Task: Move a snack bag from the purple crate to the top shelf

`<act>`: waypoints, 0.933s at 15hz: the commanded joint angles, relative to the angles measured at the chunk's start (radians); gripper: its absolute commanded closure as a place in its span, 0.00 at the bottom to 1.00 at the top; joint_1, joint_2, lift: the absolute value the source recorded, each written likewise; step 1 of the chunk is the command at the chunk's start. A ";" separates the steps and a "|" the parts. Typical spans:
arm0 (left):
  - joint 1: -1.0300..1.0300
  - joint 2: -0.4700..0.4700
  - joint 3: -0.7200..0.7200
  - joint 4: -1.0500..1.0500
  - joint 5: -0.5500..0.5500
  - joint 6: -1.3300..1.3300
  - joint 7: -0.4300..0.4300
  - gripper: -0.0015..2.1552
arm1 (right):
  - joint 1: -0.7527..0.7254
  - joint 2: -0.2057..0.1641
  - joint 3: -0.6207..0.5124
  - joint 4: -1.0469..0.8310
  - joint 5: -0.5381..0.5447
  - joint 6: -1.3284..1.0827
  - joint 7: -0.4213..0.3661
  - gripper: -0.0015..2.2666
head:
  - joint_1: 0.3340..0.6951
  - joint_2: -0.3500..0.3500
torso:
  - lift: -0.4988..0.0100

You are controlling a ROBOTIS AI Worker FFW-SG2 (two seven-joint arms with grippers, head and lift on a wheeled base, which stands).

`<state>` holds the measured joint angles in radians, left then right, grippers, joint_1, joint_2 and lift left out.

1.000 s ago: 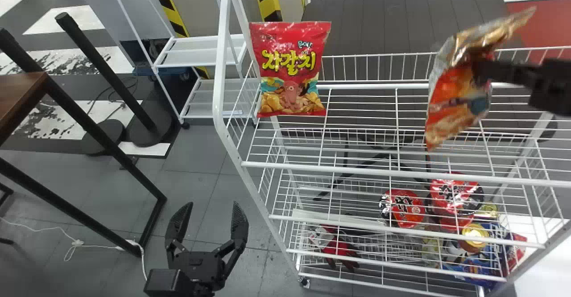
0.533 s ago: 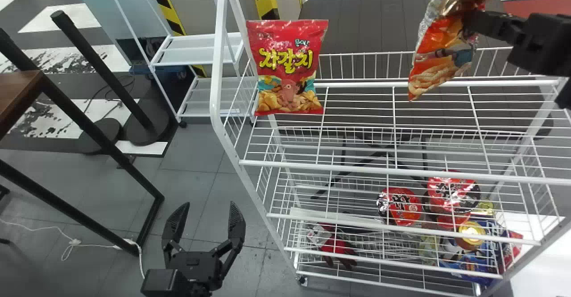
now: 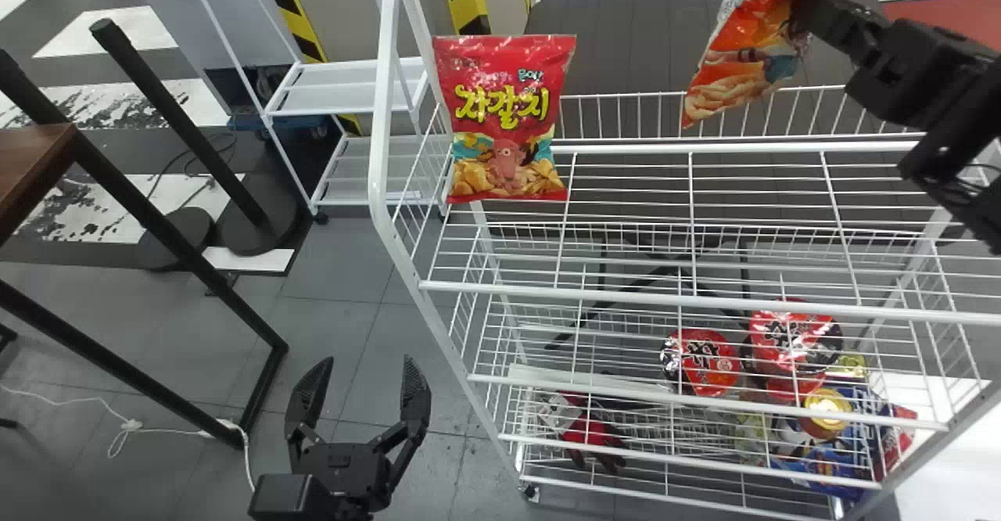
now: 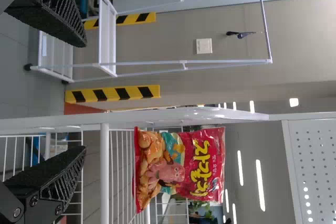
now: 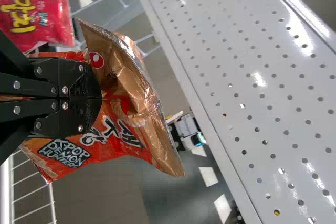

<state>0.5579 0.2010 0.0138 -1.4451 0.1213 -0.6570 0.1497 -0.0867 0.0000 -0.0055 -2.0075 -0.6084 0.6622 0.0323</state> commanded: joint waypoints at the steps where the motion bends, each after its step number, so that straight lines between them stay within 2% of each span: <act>1: 0.002 0.001 0.000 -0.001 0.001 -0.012 0.001 0.06 | 0.008 0.001 0.010 0.047 -0.044 -0.052 0.012 0.99 | 1.00 0.85 | 0.98; 5: 0.002 0.001 -0.002 -0.005 0.000 -0.016 -0.001 0.06 | 0.035 0.001 0.062 0.095 -0.083 -0.178 -0.002 0.99 | 1.00 0.87 | 0.98; 9: 0.004 0.001 -0.002 -0.005 0.000 -0.019 -0.001 0.06 | 0.036 0.001 0.144 0.139 -0.093 -0.307 -0.086 0.99 | 1.00 0.88 | 0.98; 14: 0.004 0.003 0.000 0.005 0.000 -0.037 -0.002 0.06 | 0.005 0.001 0.170 0.243 -0.202 -0.322 -0.117 0.99 | 1.00 0.92 | 0.98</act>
<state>0.5614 0.2036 0.0125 -1.4442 0.1212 -0.6922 0.1476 -0.0688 0.0000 0.1607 -1.7996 -0.7740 0.3424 -0.0795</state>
